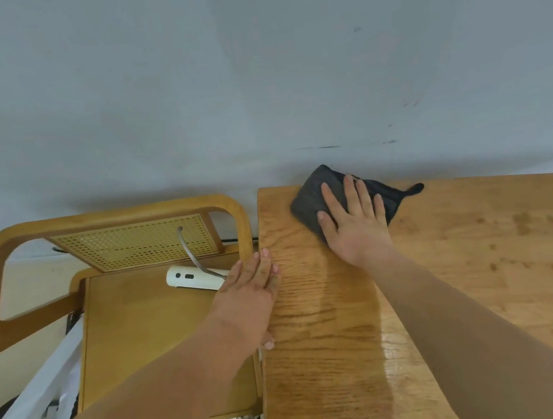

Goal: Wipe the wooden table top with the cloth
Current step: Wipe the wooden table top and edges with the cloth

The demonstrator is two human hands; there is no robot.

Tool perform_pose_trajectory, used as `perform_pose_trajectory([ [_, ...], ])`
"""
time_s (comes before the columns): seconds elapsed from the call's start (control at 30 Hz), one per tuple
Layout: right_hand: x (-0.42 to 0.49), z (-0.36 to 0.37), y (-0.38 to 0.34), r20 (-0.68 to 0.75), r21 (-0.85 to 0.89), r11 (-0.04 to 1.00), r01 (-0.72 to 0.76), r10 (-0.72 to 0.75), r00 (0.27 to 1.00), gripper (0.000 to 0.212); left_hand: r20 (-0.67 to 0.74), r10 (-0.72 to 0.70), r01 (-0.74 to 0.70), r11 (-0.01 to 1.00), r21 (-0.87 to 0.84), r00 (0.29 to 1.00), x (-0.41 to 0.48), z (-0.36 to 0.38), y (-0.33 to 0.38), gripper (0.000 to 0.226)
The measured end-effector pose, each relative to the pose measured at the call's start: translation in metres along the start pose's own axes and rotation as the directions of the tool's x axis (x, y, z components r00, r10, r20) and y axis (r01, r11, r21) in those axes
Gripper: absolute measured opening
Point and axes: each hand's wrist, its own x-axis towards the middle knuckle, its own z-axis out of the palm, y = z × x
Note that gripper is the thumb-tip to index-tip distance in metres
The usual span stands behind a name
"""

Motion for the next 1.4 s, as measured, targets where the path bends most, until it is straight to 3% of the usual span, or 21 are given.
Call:
perform_pose_trajectory([
  [0.13, -0.036, 0.004, 0.049, -0.005, 0.033, 0.976, -0.214, 0.214, 0.977, 0.066, -0.002, 0.001, -0.001, 1.0, 0.009, 1.0, 0.004, -0.001, -0.001, 0.132],
  [0.27, -0.089, 0.033, 0.022, 0.0, 0.082, 0.949, -0.305, 0.306, 0.952, 0.064, 0.009, 0.002, -0.002, 1.0, 0.001, 1.0, 0.004, 0.0, -0.001, 0.13],
  [0.47, -0.188, 0.09, -0.07, -0.066, 0.125, 0.983, -0.132, 0.141, 0.988, 0.062, -0.057, -0.008, 0.009, 1.0, 0.019, 0.998, 0.002, 0.001, 0.001, 0.121],
  [0.53, -0.224, 0.106, -0.079, -0.053, 0.126, 0.99, -0.07, 0.077, 0.996, 0.061, -0.07, -0.019, 0.021, 1.0, 0.023, 0.997, 0.0, 0.0, 0.004, 0.111],
  [0.63, -0.258, 0.113, -0.054, -0.02, 0.073, 0.997, -0.02, 0.022, 1.0, 0.061, -0.05, -0.048, 0.05, 0.998, 0.042, 0.998, -0.006, -0.004, 0.01, 0.122],
  [0.73, -0.255, 0.101, -0.005, 0.081, -0.005, 0.996, -0.088, 0.088, 0.993, 0.063, -0.154, -0.06, 0.057, 0.998, -0.022, 0.986, -0.026, 0.004, 0.026, 0.11],
  [0.83, -0.239, 0.083, 0.032, 0.184, 0.02, 0.97, -0.242, 0.234, 0.955, 0.063, -0.233, 0.049, -0.079, 0.99, -0.12, 0.971, -0.059, 0.03, 0.056, 0.101],
  [0.97, -0.246, 0.094, 0.029, 0.11, 0.064, 0.952, -0.3, 0.292, 0.95, 0.064, -0.241, 0.146, -0.204, 0.949, -0.238, 0.959, -0.106, 0.076, 0.101, 0.08],
  [1.13, -0.322, 0.136, 0.008, 0.067, 0.053, 0.992, -0.114, 0.111, 0.992, 0.063, -0.315, 0.014, -0.15, 0.9, -0.409, 0.949, -0.142, 0.108, 0.147, 0.05],
  [1.2, -0.361, 0.149, 0.014, 0.068, 0.042, 0.999, -0.031, 0.028, 0.997, 0.064, -0.326, -0.001, -0.135, 0.909, -0.394, 0.945, -0.151, 0.115, 0.168, 0.034],
  [1.3, -0.408, 0.156, 0.039, 0.081, 0.077, 0.997, 0.015, -0.021, 0.996, 0.064, -0.34, 0.026, -0.152, 0.924, -0.351, 0.94, -0.162, 0.128, 0.208, 0.036],
  [1.4, -0.431, 0.158, 0.086, 0.107, 0.007, 0.999, 0.046, -0.047, 0.993, 0.065, -0.372, 0.08, -0.201, 0.932, -0.301, 0.925, -0.17, 0.143, 0.249, 0.059],
])
